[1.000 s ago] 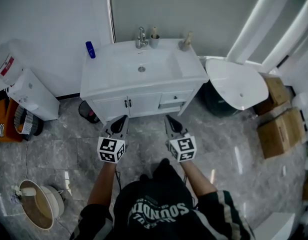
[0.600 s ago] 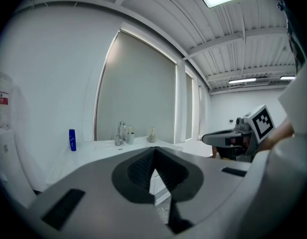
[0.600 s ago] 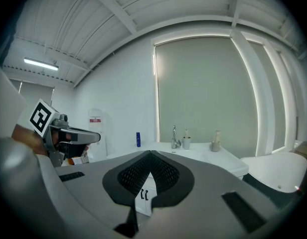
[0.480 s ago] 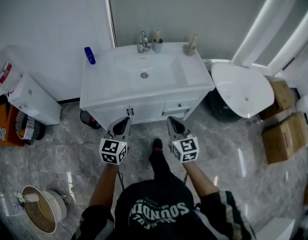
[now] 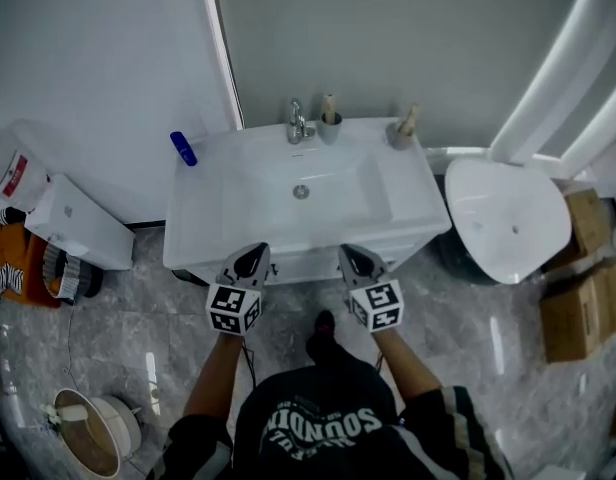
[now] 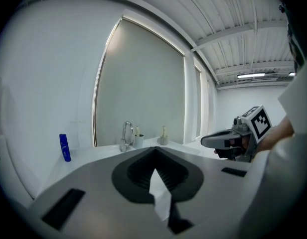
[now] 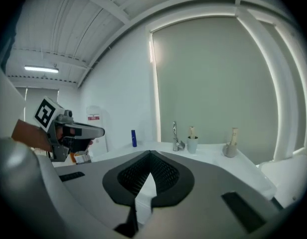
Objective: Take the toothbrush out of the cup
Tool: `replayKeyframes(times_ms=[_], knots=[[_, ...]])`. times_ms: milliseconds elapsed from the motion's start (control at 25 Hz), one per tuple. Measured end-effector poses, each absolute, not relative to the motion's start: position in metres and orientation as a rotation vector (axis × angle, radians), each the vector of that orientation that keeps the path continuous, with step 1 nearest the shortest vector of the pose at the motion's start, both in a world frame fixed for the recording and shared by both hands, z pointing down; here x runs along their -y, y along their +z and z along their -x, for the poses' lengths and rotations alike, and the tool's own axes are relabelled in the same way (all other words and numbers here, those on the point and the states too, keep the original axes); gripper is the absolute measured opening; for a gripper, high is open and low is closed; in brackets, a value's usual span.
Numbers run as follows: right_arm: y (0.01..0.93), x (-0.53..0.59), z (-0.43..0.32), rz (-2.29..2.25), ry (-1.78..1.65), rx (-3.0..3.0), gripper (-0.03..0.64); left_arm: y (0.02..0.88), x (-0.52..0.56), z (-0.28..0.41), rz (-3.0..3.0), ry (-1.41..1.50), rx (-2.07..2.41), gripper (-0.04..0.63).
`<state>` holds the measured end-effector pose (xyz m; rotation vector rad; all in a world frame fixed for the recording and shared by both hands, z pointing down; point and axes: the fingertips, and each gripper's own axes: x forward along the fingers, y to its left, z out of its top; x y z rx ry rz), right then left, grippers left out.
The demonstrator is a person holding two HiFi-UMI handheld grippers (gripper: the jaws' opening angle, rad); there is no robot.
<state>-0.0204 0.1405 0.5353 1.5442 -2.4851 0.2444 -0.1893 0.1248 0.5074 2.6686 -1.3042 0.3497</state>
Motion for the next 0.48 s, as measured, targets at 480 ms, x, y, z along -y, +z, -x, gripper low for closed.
replayKeyframes(times_ms=[480], knots=[[0.534,-0.010,0.003,-1.398,0.199,2.533,-0.002,0.498,-0.003,0.157,-2.635,0.321,1.357,-0.003]])
